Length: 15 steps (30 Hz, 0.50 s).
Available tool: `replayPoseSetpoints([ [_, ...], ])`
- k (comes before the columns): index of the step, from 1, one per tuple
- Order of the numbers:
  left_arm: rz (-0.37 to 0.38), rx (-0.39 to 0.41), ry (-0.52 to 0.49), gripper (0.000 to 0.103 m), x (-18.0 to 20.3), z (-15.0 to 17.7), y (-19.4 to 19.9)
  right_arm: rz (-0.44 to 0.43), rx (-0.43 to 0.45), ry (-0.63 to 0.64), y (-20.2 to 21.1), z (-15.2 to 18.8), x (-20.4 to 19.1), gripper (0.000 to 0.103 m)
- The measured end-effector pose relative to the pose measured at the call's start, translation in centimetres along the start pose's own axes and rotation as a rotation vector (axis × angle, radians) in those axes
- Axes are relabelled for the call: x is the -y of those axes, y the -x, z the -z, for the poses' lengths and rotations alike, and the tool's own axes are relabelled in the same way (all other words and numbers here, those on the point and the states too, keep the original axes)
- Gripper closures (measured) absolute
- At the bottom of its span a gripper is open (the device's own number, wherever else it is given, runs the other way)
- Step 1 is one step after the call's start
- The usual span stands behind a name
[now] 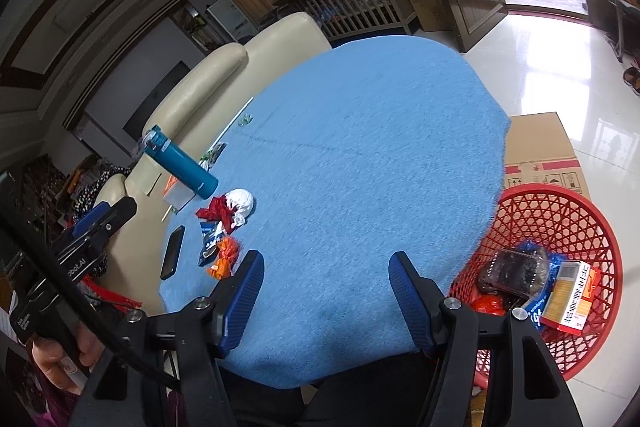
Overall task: Collect trash
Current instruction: 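Move both grippers back over the table toward the remaining trash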
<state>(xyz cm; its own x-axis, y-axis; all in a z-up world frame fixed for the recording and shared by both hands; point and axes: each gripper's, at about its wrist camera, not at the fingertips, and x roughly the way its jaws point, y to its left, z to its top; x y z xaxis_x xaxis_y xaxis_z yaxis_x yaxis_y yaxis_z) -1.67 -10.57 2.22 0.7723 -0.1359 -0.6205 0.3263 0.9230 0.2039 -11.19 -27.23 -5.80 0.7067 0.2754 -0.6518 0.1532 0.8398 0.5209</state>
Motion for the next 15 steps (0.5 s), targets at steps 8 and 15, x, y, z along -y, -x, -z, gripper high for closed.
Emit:
replayPoseSetpoints([
  [8,-0.011,-0.010,0.052,0.023,-2.3,1.0,-0.2,-0.001,-0.023,0.045,-1.1,0.3,-2.3,0.034],
  [15,-0.038,-0.016,0.087,0.023,-4.9,2.2,0.1,-0.018,-0.041,0.090,-2.6,0.7,-4.9,0.034],
])
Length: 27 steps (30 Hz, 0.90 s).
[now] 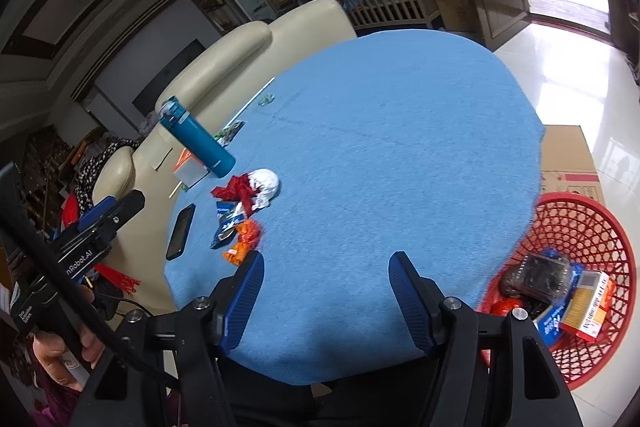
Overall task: Collect trash
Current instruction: 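Move both grippers back over the table toward the remaining trash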
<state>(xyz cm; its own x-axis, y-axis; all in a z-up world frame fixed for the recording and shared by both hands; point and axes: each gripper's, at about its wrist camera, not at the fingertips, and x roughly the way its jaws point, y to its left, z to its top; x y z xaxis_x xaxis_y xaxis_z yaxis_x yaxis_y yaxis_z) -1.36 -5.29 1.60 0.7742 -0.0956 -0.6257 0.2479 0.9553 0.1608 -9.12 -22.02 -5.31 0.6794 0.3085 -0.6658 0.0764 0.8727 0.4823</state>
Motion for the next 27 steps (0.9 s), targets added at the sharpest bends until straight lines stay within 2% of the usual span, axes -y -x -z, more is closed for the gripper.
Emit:
replayPoseSetpoints([
  [9,-0.032,-0.015,0.057,0.023,-3.7,1.3,-0.2,-0.015,-0.038,0.084,-2.5,0.2,-4.2,0.034],
  [18,-0.064,-0.080,0.154,0.022,-8.0,3.3,-2.1,-0.006,-0.074,0.132,-4.4,0.0,-6.7,0.034],
  [27,-0.108,-0.072,0.233,0.023,-12.3,4.7,-1.5,-0.005,-0.106,0.193,-6.1,0.4,-9.6,0.035],
])
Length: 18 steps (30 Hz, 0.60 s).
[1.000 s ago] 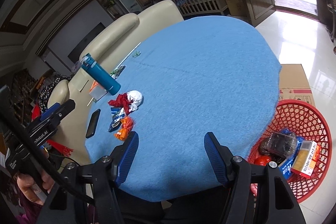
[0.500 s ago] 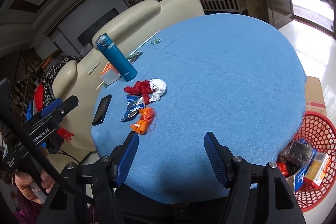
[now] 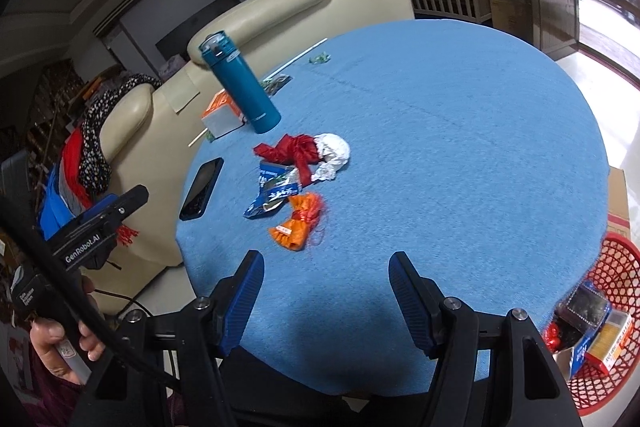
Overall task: Collect trash
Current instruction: 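Move both grippers back over the table toward the remaining trash, then grasp the orange wrapper with the right gripper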
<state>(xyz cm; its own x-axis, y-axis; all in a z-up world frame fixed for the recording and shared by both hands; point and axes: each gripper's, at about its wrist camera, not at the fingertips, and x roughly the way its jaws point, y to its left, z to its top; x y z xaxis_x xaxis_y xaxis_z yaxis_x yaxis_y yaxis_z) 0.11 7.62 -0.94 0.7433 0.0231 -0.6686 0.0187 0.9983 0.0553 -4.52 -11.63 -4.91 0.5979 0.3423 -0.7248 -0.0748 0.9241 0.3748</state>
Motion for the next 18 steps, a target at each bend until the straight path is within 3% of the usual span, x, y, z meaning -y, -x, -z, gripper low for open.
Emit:
replayPoseSetpoints([
  [9,-0.048,0.024,0.072,0.023,-4.3,0.3,0.8,-0.012,-0.013,0.054,-0.7,-0.3,-2.7,0.035],
  [18,-0.053,0.001,0.089,0.023,-5.9,1.0,0.2,-0.011,-0.031,0.090,-1.8,-0.9,-4.1,0.035],
])
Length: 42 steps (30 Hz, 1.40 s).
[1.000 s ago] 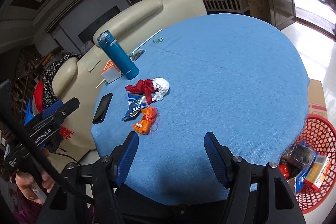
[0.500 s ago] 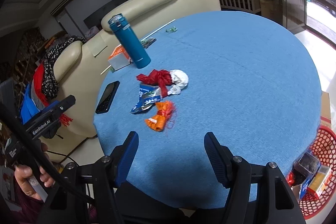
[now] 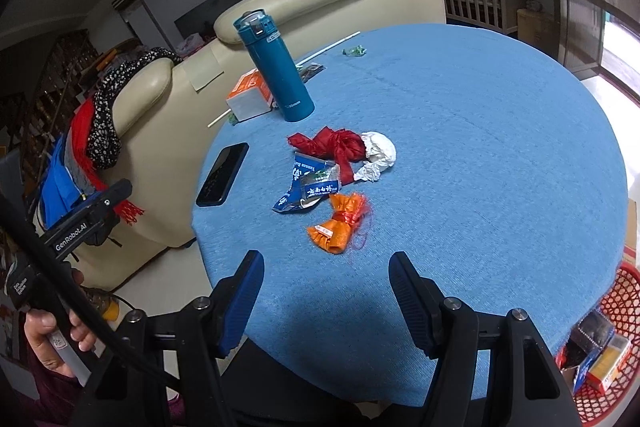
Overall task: Collect trash
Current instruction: 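Grasp the orange wrapper with the right gripper, then grasp the white tissue with the left gripper while the right gripper holds the wrapper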
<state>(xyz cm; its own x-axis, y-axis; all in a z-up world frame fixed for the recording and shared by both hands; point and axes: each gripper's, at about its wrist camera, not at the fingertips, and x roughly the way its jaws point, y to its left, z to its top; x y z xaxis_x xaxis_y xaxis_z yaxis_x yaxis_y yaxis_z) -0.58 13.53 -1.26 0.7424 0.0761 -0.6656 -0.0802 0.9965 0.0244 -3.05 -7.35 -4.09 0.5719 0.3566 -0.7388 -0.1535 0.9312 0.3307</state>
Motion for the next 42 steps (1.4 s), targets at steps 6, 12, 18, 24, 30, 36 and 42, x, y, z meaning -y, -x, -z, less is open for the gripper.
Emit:
replayPoseSetpoints([
  [6,0.004,-0.050,-0.006,0.023,-0.4,0.9,-1.5,-0.007,-0.026,-0.060,-2.6,-2.1,1.9,0.034],
  [12,0.007,-0.105,-0.017,0.023,-0.2,2.0,-3.1,-0.040,-0.119,-0.109,-7.6,-3.7,2.7,0.035],
  [18,0.004,-0.149,-0.039,0.023,0.3,2.4,-5.0,-0.036,-0.233,-0.117,-13.7,-4.0,2.1,0.035],
  [24,-0.002,-0.182,-0.068,0.023,1.2,1.8,-7.1,0.053,-0.263,-0.029,-17.1,-3.7,0.9,0.065],
  [30,0.038,-0.181,-0.108,0.023,3.9,0.7,-9.2,0.089,-0.200,0.063,-15.7,-2.6,1.1,0.073],
  [36,0.129,-0.185,-0.197,0.023,9.4,-1.0,-11.1,0.097,-0.136,-0.013,-12.1,-2.2,5.5,0.073],
  [42,0.307,-0.259,-0.225,0.023,15.8,-3.2,-14.1,0.070,-0.090,-0.149,-9.2,-1.9,10.5,0.073],
])
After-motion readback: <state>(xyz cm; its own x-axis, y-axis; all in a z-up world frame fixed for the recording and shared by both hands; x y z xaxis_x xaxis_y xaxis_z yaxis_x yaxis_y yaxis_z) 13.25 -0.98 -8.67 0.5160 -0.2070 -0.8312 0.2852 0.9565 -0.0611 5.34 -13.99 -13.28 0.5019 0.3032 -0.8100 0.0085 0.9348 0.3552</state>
